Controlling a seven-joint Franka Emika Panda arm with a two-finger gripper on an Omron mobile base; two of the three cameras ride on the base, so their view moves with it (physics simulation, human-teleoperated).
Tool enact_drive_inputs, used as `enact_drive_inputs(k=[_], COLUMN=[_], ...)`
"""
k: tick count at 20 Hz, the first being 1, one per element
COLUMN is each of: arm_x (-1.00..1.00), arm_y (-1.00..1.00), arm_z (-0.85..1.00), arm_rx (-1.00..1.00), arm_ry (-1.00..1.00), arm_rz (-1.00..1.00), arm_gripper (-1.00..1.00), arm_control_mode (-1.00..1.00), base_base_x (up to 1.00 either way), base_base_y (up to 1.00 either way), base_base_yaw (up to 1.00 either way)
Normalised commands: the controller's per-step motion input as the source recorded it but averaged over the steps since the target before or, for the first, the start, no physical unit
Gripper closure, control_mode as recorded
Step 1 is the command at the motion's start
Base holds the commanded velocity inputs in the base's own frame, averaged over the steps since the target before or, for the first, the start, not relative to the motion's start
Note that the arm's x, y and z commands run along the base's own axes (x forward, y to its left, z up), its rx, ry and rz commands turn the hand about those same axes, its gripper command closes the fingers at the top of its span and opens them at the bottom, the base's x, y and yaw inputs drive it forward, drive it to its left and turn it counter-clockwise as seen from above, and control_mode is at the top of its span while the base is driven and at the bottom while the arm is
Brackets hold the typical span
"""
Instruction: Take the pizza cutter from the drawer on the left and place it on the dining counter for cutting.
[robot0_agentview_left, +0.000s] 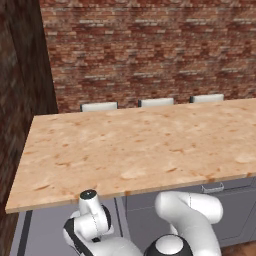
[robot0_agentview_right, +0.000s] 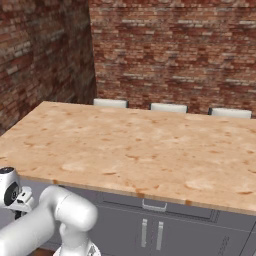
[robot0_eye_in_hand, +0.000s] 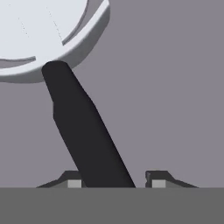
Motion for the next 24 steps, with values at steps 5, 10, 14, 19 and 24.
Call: enact_drive_inputs(k=[5,10,14,19,24], arm_x=[-0.31,-0.03,-0.27,-0.19,-0.28], arm_y=[0.0,0.0,0.13,0.04,0.02], arm_z=[0.49,1.0,1.0,1.0,0.36], arm_rx=[0.0,0.03,0.01,0.0,0.0], arm_ry=[0.0,0.0,0.01,0.0,0.0], arm_rz=[0.0,0.0,0.0,0.0,0.0], arm_gripper=[1.0,1.0,1.0,1.0,1.0], arm_control_mode=[-1.0,-1.0,-1.0,-1.0,-1.0], base_base_x=[0.0,0.0,0.0,0.0,0.0], base_base_y=[0.0,0.0,0.0,0.0,0.0], base_base_yaw=[0.0,0.0,0.0,0.0,0.0])
